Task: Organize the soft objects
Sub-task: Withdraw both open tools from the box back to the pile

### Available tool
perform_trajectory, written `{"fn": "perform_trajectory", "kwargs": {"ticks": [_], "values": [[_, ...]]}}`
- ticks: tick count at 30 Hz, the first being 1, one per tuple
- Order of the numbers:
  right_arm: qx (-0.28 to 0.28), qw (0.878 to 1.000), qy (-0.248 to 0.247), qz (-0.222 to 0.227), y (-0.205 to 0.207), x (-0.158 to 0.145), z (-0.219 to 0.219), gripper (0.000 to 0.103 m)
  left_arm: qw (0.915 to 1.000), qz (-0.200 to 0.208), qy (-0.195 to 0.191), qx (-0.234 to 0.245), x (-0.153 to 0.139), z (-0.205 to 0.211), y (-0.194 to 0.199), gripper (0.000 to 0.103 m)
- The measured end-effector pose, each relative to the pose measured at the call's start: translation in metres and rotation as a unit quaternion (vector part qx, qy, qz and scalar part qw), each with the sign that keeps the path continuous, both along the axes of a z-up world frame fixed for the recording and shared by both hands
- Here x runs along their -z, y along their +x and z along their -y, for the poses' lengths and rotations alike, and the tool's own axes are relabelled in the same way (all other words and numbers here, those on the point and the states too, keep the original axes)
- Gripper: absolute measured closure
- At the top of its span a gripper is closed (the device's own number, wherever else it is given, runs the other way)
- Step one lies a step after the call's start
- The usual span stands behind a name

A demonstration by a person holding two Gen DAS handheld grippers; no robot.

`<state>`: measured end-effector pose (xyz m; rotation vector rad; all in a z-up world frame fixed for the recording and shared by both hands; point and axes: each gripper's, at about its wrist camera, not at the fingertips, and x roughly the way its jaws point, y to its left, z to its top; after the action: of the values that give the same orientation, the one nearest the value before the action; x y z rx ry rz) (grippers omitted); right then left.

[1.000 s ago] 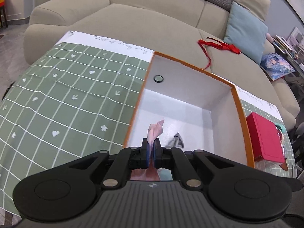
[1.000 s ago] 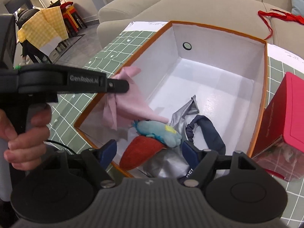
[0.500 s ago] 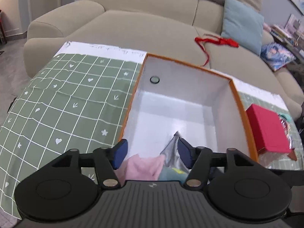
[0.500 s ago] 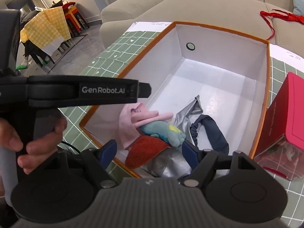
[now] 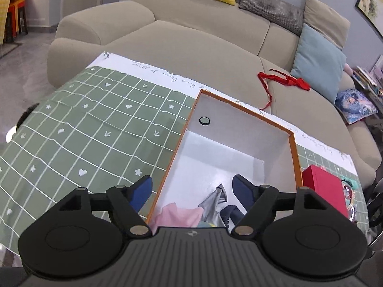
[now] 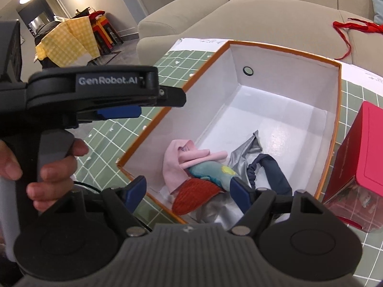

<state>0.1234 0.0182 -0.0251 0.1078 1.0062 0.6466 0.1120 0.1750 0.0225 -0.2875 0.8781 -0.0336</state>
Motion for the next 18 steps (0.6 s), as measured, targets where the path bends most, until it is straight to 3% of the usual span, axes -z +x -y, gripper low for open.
{"fn": "perform_trajectory", "kwargs": {"ticks": [18], "values": [[0.014, 0.998, 0.030, 0.053, -0.007, -0.058, 0.044, 0.023, 0.9966, 0.053, 0.063, 0.005, -0.051, 0.046, -0.020, 0.013]]}}
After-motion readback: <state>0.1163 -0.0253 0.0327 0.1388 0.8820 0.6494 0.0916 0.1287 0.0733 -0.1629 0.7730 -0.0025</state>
